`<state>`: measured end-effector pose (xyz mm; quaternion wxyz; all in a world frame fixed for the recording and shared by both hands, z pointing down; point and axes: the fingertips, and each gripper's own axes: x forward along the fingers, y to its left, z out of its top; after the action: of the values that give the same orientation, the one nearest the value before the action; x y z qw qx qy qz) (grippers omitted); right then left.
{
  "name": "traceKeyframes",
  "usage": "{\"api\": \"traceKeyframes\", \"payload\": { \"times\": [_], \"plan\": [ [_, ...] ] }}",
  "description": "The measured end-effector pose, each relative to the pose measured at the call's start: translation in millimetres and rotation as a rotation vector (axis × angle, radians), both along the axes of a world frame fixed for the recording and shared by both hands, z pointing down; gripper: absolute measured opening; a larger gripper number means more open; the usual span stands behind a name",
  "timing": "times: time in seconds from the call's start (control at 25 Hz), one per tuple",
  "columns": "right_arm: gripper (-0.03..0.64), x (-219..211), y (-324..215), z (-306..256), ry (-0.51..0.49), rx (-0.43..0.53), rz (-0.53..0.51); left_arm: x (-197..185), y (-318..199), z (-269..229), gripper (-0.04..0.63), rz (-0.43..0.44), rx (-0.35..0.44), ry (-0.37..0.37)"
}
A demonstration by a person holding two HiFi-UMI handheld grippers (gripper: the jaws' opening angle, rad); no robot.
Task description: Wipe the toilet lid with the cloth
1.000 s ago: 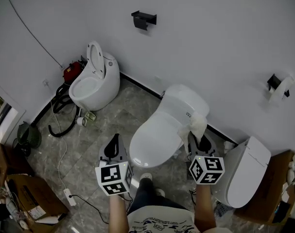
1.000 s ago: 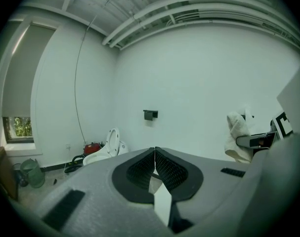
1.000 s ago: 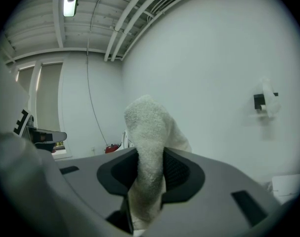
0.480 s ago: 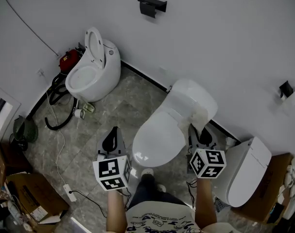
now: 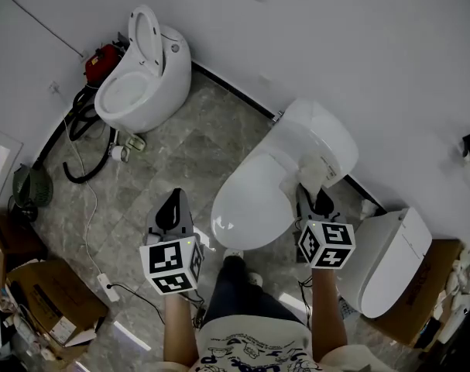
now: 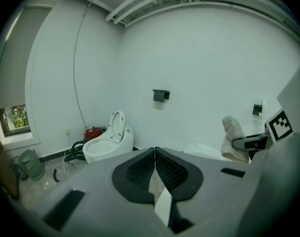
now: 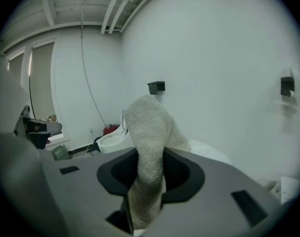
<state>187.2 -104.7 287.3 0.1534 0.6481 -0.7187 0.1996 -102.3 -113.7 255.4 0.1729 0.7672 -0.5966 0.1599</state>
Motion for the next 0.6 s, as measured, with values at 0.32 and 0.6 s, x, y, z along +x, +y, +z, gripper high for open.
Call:
{"api": "traceKeyframes", "payload": {
  "times": [0.32,0.6],
  "plan": [
    [0.112,-6.5,-14.0,64.8,0.048,-0.112,-0.033,-10.9,-7.4,54.1,0.009,-0.004,-0.078,-0.010],
    [0.112,-9.0,-21.5,113.5,0.058,-0.182,-0.055,-14.2,-4.3,97.2,0.009,-0.012,-0.141,-0.031]
  ]
}}
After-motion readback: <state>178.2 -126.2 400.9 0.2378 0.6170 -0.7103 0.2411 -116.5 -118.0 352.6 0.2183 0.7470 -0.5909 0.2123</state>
